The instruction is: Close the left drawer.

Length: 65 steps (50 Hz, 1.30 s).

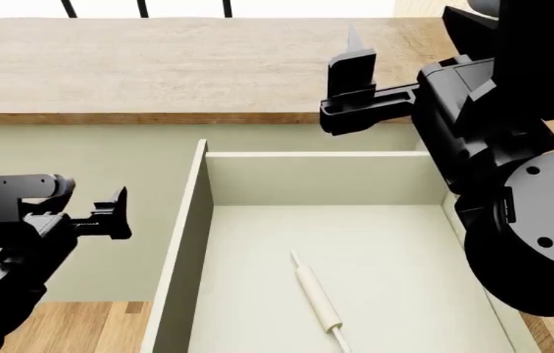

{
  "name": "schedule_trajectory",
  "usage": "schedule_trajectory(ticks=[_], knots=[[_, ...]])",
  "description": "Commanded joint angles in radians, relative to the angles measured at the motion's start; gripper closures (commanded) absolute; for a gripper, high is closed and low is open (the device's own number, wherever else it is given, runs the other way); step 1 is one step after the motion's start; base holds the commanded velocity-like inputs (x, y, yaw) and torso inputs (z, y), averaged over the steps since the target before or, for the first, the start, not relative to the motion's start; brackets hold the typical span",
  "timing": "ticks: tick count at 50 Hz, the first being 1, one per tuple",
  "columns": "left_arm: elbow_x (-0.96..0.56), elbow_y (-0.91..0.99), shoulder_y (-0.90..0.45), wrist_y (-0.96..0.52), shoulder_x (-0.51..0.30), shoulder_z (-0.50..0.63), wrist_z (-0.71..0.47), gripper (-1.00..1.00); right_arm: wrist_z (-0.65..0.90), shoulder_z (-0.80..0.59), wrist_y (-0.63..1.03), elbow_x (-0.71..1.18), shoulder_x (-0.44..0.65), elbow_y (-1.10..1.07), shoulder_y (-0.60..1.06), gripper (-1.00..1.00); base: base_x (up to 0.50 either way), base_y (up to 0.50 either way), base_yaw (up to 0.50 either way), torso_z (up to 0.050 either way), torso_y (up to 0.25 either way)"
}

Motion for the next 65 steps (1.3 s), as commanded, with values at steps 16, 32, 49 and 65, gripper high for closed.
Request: schedule_trajectory(ticks=[16, 32, 49, 65], knots=[[0.148, -0.238, 0.022, 0.107, 0.046, 0.124, 0.159, -1.0, 0.003, -0.01, -0.009, 0.003, 0.005, 0.0, 0.002, -1.0, 0.0, 0.0, 0.0, 0.0, 0.0], [0.219, -0.348, 0.001, 0.125, 0.063, 0.171, 0.16, -1.0, 0.006, -0.016, -0.014, 0.005, 0.008, 0.0, 0.006, -1.0, 0.0, 0.0, 0.0, 0.0, 0.0], [0.248, -0.409, -0.015, 0.112, 0.08, 0.201, 0.153, -1.0, 0.004, -0.021, -0.022, 0.002, 0.011, -0.001, 0.001, -1.0, 0.0, 0.0, 0.0, 0.0, 0.0], [0.29, -0.485, -0.052, 0.107, 0.114, 0.255, 0.179, -1.0, 0.009, -0.025, -0.026, 0.008, 0.014, 0.0, 0.01, -1.0, 0.0, 0.0, 0.0, 0.0, 0.0]])
